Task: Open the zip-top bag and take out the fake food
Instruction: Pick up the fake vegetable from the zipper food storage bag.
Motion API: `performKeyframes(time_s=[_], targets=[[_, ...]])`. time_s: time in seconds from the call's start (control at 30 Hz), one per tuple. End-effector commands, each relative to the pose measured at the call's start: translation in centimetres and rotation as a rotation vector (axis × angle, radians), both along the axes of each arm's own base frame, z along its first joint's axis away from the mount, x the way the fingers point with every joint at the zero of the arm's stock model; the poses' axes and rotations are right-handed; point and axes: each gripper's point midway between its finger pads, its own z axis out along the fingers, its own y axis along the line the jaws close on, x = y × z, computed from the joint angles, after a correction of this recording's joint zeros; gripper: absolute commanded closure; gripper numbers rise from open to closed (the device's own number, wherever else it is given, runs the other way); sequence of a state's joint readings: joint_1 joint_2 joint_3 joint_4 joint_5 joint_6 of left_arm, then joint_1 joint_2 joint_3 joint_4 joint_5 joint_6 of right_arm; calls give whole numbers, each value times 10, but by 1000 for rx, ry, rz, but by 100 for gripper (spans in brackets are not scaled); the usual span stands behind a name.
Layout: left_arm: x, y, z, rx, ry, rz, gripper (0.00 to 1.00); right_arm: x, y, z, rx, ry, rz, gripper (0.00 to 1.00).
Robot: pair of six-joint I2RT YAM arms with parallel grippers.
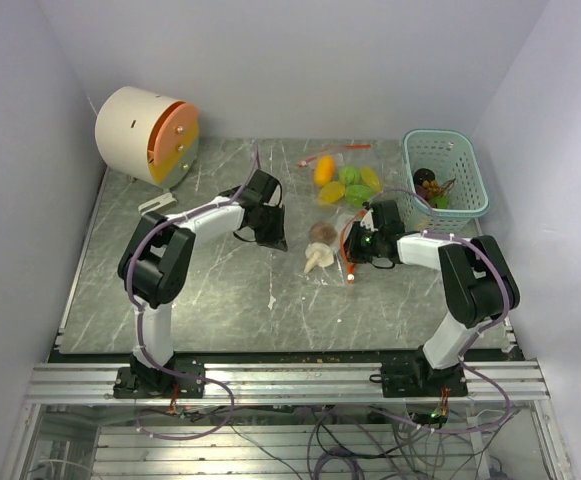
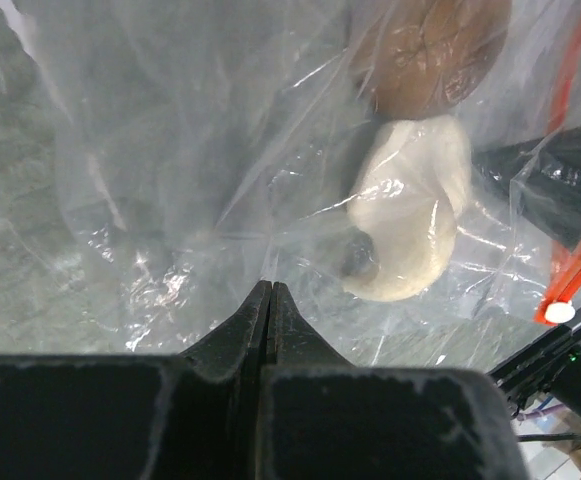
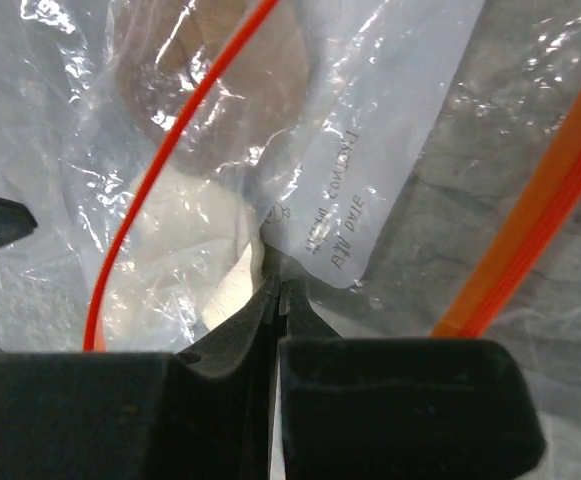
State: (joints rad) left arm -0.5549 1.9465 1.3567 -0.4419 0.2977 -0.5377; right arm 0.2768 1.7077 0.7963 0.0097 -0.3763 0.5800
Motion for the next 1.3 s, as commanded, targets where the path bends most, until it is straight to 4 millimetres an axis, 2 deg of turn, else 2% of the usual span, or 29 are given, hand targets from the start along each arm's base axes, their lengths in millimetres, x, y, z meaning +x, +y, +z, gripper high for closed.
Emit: performKeyframes(time_s=[0.0, 0.23, 0.33, 0.47, 0.77, 0.83, 1.07, 1.27], targets=[[-11, -7, -10, 27, 3, -43, 93, 12, 19, 11, 52, -55, 34, 97], [-18, -22, -17, 49, 11, -88, 93, 12, 24, 10, 48, -58, 58, 66], [-23, -30, -22, 67, 19, -115, 93, 12, 24, 12, 47, -62, 67, 59], [-30, -37, -29, 86, 32, -144, 93, 12, 27, 10, 58, -58, 83, 53], [-36, -45, -40, 99, 53, -164, 93, -1, 51, -3, 69, -26, 169, 53], [-37, -49, -40, 97, 52, -168, 93, -1, 53, -4, 63, -26, 172, 56], [-36, -50, -43, 111, 53, -165, 93, 4, 43, 4, 6, -48, 148, 100], [-39, -52, -47, 101, 69, -162, 93, 11, 21, 26, 12, -89, 84, 100]])
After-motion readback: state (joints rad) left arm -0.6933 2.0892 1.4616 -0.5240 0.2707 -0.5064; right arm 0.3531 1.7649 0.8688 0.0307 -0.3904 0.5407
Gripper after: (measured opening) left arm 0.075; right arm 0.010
